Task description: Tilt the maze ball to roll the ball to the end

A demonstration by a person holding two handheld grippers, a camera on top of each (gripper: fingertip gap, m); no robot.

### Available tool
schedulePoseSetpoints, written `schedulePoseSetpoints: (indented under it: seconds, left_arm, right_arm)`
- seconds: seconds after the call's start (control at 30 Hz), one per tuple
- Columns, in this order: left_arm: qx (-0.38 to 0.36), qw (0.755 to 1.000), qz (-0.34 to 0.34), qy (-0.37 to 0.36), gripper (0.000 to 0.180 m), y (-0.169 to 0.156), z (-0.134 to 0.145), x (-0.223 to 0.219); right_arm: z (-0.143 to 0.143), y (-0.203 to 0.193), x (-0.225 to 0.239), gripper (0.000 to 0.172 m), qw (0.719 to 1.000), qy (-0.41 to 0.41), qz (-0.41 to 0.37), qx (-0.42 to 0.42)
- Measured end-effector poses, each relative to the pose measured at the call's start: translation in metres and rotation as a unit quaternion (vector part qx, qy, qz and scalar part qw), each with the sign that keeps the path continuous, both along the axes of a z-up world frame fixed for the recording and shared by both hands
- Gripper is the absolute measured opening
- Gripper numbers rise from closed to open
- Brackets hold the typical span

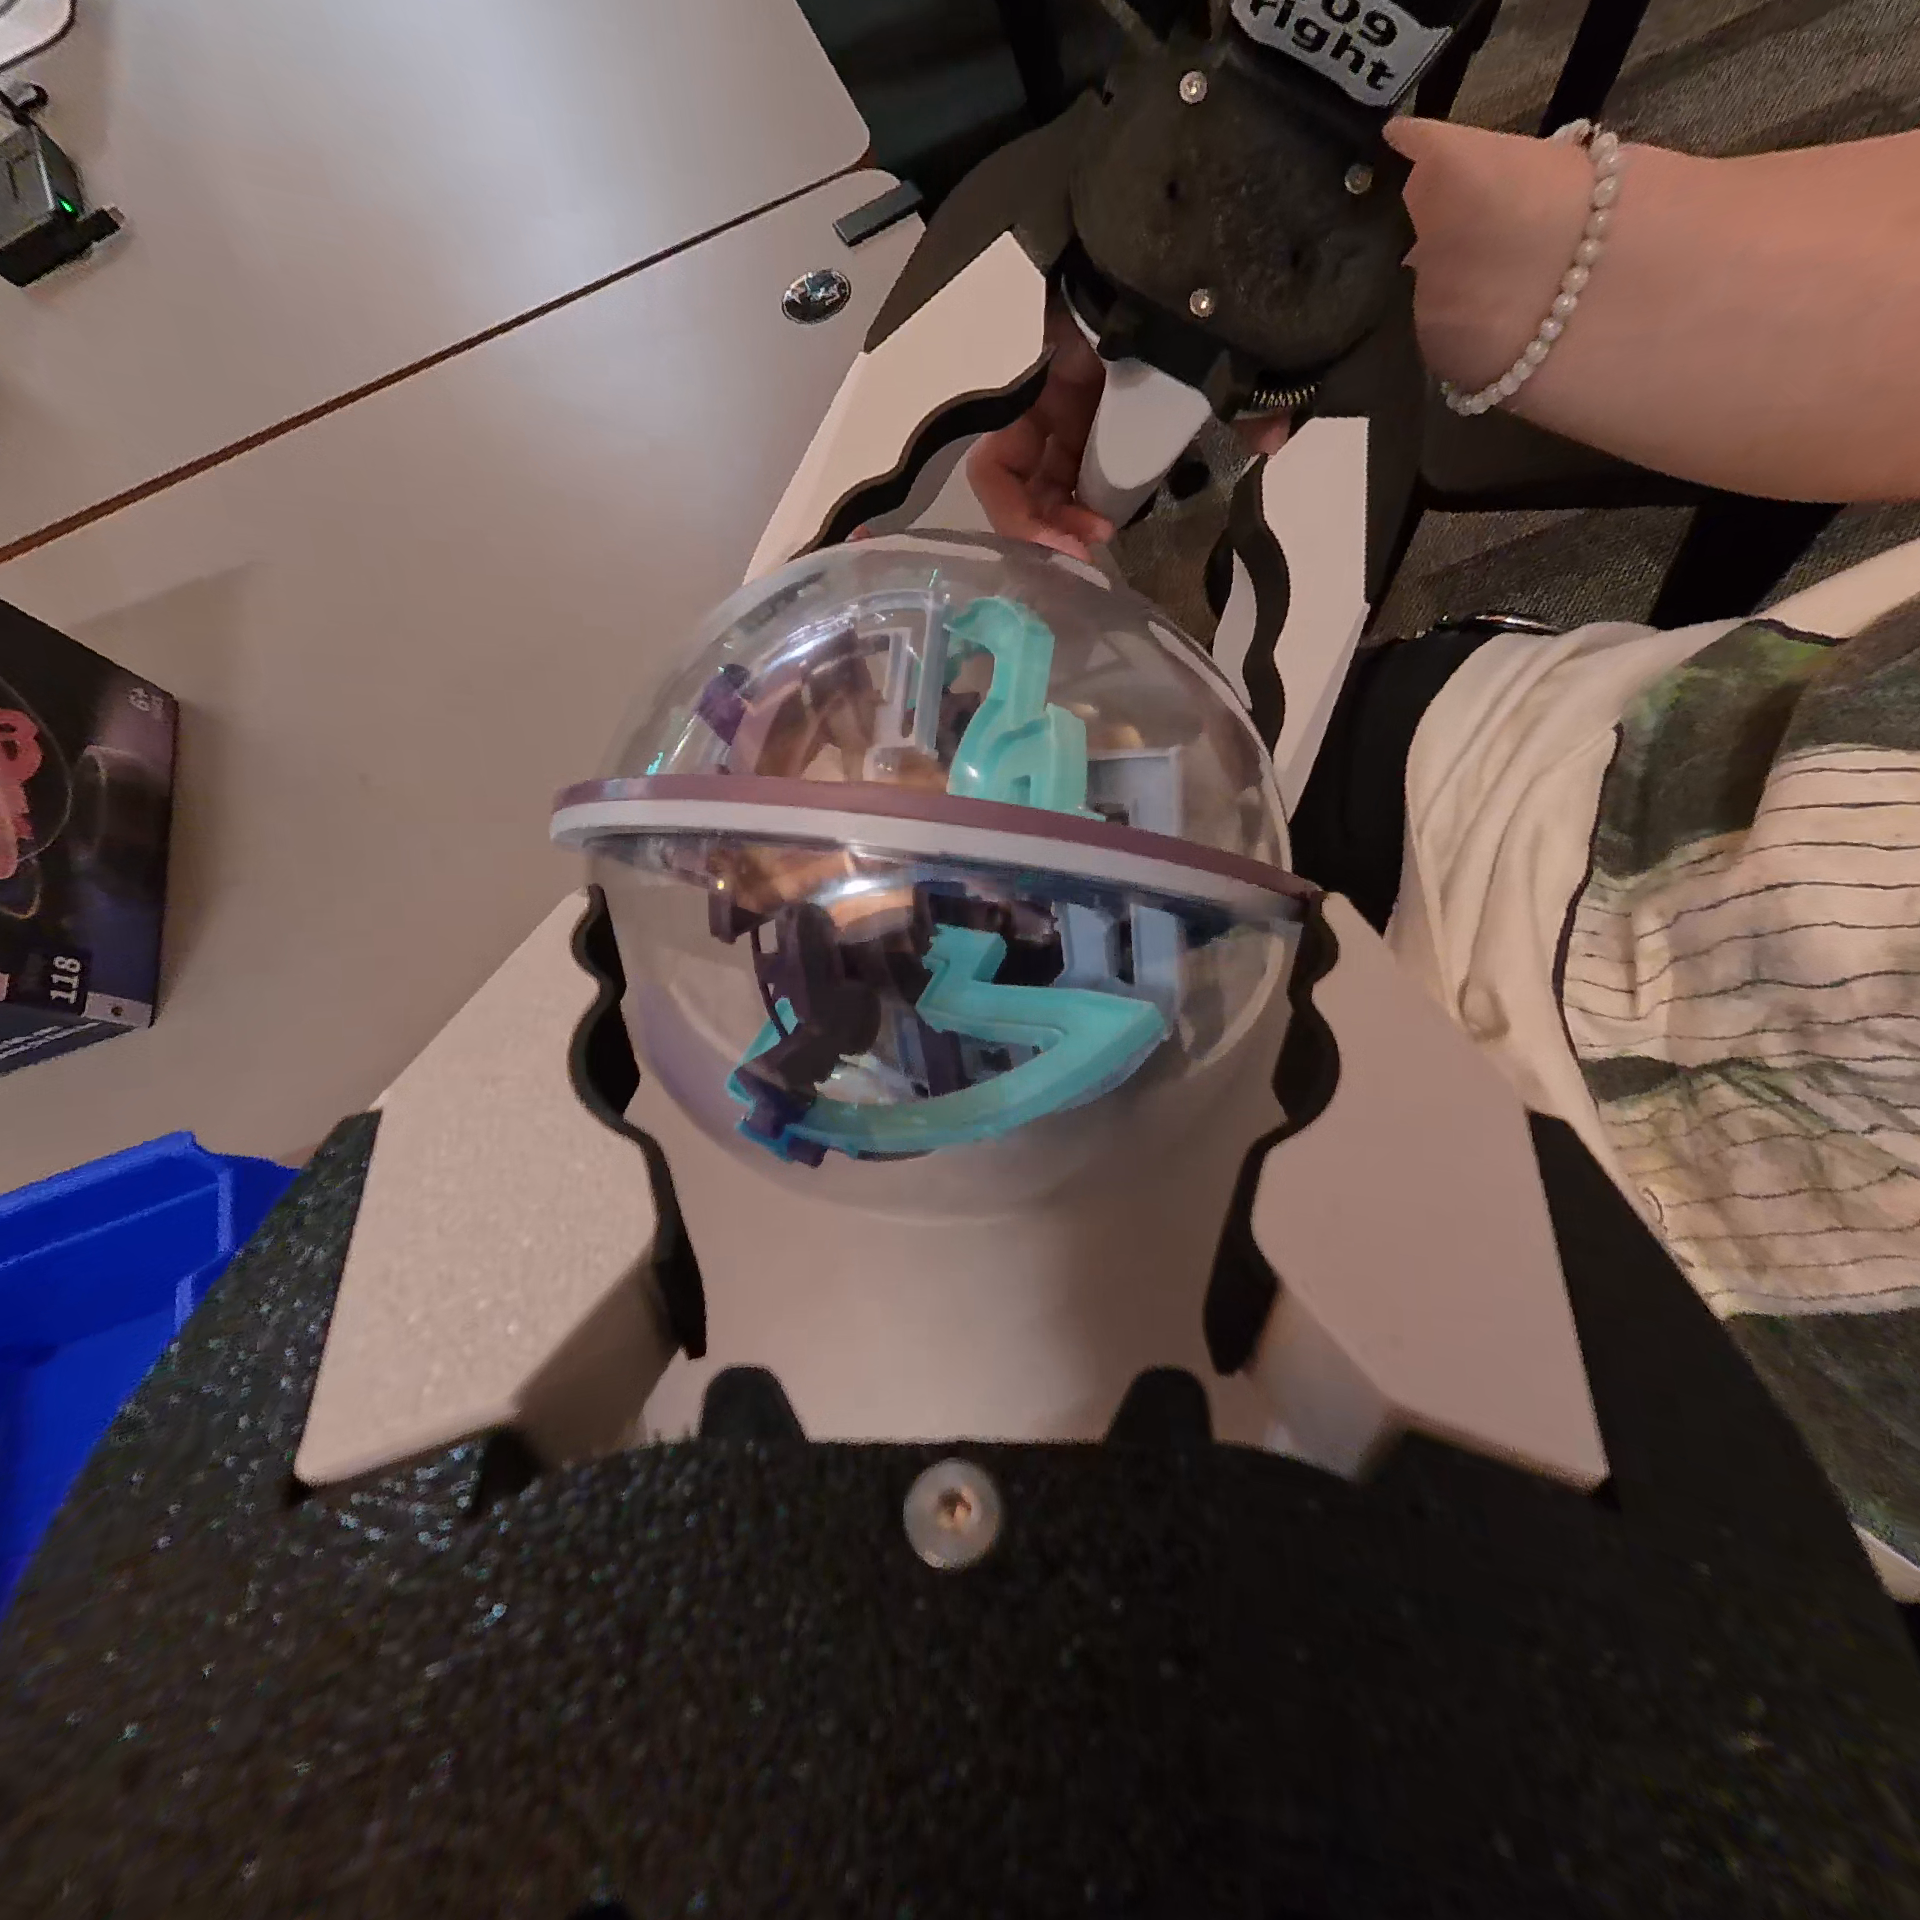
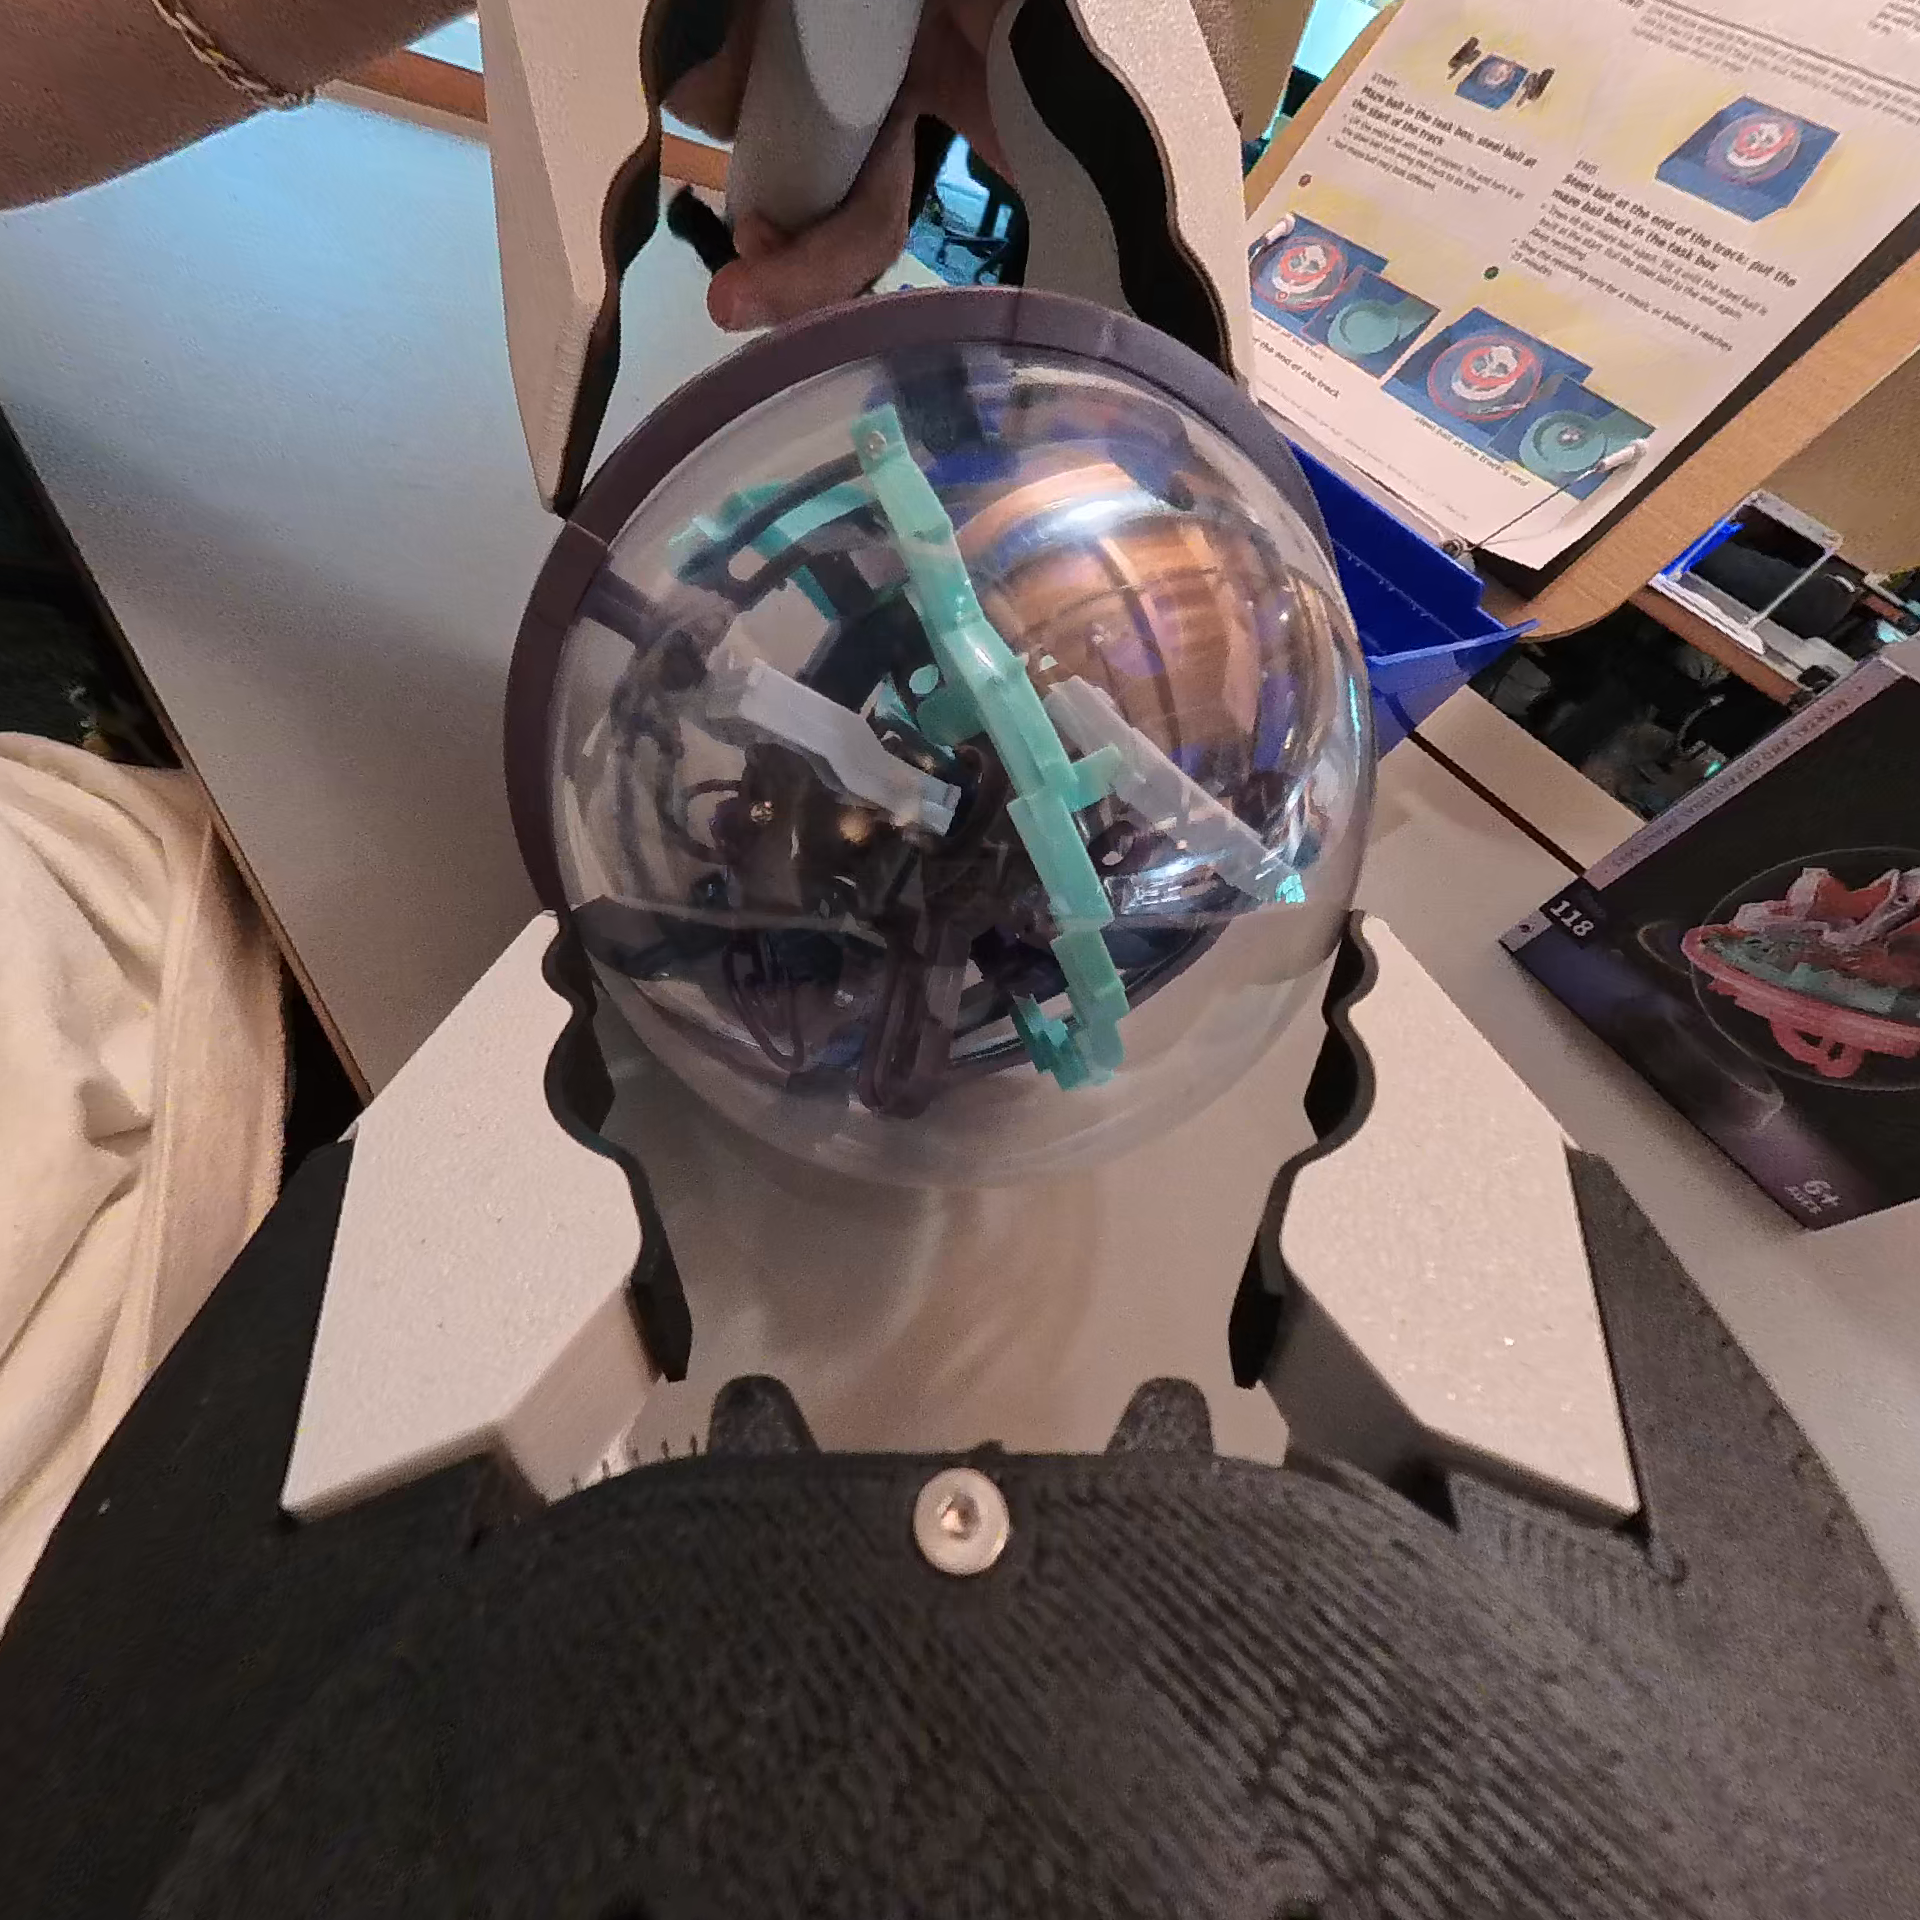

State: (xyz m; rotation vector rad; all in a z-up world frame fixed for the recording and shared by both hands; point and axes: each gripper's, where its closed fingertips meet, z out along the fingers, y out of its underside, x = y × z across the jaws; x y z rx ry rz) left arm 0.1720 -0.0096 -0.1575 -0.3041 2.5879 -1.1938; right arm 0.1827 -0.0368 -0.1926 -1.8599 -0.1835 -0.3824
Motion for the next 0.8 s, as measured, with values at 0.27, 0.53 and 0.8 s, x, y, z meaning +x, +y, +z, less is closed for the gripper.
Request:
schedulePoseSetpoints:
  seconds: [0.27,0.53,0.8]
  left_arm:
    - [-0.008,1.000,0.000,-0.002,0.124,-0.004,0.002,0.001]
    - [-0.018,1.000,0.000,-0.001,0.124,-0.005,0.002,0.002]
    - [-0.024,1.000,-0.005,-0.001,0.124,-0.013,0.004,0.005]
  right_arm:
    - [-0.001,-0.003,0.001,0.136,1.000,0.005,-0.001,-0.001]
    - [-0.001,-0.004,0.003,0.136,1.000,0.012,0.000,0.004]
    - [-0.002,-0.009,0.005,0.136,1.000,0.024,-0.008,0.006]
